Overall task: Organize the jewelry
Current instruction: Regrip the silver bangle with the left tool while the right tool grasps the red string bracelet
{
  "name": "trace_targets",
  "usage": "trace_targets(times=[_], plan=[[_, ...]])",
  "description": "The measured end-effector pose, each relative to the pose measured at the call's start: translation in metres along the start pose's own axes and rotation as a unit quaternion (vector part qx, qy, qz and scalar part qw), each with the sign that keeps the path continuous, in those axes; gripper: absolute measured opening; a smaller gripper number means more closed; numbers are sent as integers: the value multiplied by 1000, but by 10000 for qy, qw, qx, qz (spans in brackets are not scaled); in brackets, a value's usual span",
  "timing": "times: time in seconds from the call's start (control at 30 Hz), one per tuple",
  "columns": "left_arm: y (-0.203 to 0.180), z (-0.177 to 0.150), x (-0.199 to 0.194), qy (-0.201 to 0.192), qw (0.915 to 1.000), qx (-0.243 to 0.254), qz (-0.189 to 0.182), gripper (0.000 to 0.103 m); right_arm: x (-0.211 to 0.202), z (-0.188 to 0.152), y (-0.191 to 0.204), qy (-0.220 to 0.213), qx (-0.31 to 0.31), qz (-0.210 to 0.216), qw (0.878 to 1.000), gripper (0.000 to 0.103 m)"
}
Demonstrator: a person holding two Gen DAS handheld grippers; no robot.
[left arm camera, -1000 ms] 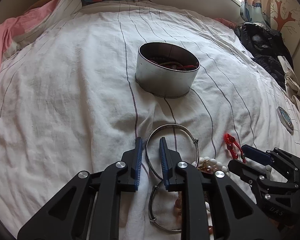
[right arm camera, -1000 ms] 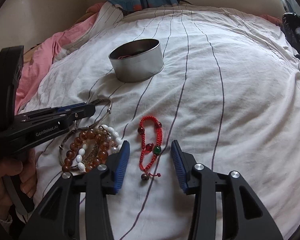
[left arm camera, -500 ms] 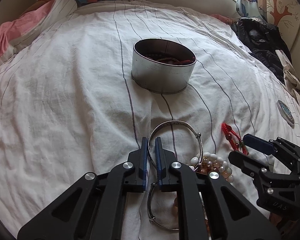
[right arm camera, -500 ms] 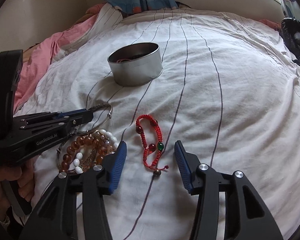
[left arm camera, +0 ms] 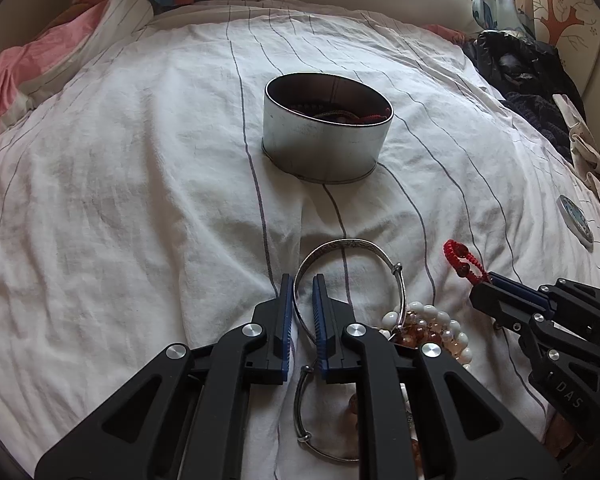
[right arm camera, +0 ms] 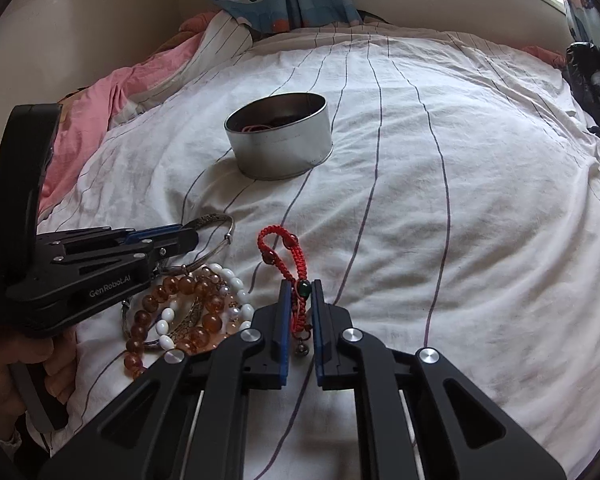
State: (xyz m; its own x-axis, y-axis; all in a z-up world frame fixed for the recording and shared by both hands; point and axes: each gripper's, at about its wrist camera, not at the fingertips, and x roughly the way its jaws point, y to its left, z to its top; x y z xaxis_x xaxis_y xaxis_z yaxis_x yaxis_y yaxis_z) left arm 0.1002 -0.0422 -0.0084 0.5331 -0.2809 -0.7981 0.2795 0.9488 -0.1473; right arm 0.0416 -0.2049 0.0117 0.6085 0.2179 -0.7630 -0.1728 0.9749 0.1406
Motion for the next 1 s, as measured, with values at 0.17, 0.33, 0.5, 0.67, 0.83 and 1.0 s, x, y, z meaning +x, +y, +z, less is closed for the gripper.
trace_targets(times=[0.17, 0.33, 0.5, 0.67, 0.83, 1.0], plan=[[-2, 0, 0, 7, 10000, 20, 14, 12, 7, -1, -1, 175, 4, -114, 9998, 41], [-3, 0, 1, 27, 10000, 55, -52, 18, 10, -3, -1, 255, -31, -129, 9996, 13], [-7, 0, 1, 23, 9998, 112, -147, 30, 2, 0, -3, 39, 24, -50, 10000, 11], [-8, -1, 1, 13, 9998, 134, -152, 33, 2, 0, -2, 63, 13, -170, 9998, 38], [-8, -1, 1, 18, 9998, 154, -150, 34, 9, -2, -3, 225, -18, -193, 9996, 24], [-9, -2, 0, -20, 9997, 186, -124, 34, 6, -2, -6, 145, 66, -104, 9998, 9]])
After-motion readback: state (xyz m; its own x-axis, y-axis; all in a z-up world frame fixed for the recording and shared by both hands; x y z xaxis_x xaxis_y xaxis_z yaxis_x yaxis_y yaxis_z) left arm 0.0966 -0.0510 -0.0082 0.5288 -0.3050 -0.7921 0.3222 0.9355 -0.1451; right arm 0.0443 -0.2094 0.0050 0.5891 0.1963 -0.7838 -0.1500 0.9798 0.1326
